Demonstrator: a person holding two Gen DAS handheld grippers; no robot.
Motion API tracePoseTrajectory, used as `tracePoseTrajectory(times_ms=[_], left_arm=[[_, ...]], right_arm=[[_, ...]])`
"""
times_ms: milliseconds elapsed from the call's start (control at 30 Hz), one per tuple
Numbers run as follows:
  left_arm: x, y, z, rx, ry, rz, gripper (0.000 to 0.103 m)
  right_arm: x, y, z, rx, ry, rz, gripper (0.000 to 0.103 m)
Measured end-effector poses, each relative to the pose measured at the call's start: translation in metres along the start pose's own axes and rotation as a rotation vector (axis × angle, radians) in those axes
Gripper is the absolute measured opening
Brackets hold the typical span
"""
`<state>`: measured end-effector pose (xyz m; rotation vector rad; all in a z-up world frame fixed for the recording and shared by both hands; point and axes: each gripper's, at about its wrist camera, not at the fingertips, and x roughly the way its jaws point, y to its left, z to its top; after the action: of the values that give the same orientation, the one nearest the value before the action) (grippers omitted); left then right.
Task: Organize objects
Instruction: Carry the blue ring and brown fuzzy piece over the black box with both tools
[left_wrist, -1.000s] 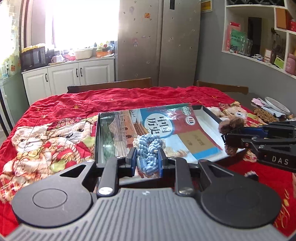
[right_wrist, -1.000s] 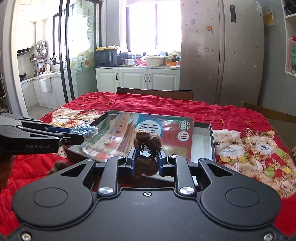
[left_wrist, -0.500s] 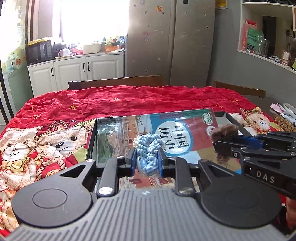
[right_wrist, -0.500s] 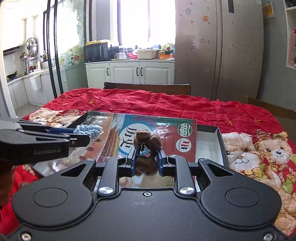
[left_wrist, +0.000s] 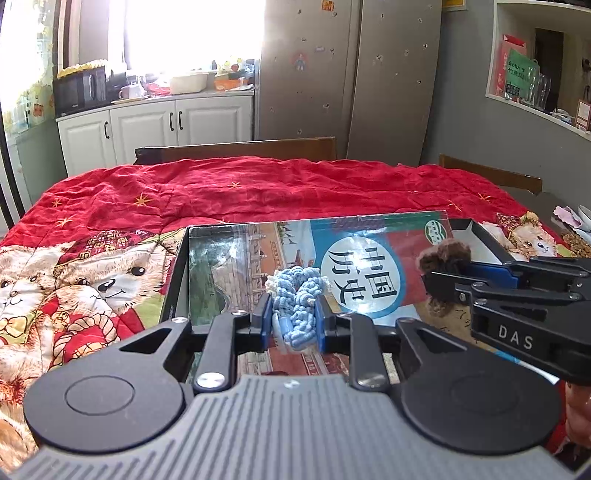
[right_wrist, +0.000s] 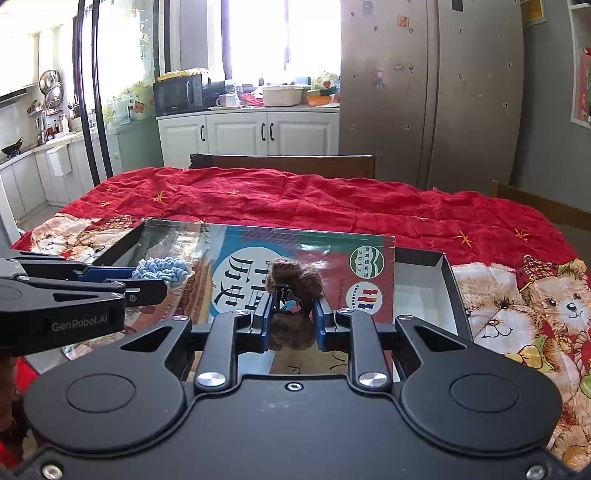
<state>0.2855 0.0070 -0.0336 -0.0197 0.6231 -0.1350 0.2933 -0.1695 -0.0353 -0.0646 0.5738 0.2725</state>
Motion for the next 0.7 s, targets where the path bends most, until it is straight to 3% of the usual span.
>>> tracePoseTrajectory(times_ms=[700], left_arm=[[0.014, -0.002, -0.002, 0.02, 0.029, 0.022, 0.028]], right_arm=[[0.017, -0.002, 0.0, -0.006, 0.046, 0.012, 0.022]])
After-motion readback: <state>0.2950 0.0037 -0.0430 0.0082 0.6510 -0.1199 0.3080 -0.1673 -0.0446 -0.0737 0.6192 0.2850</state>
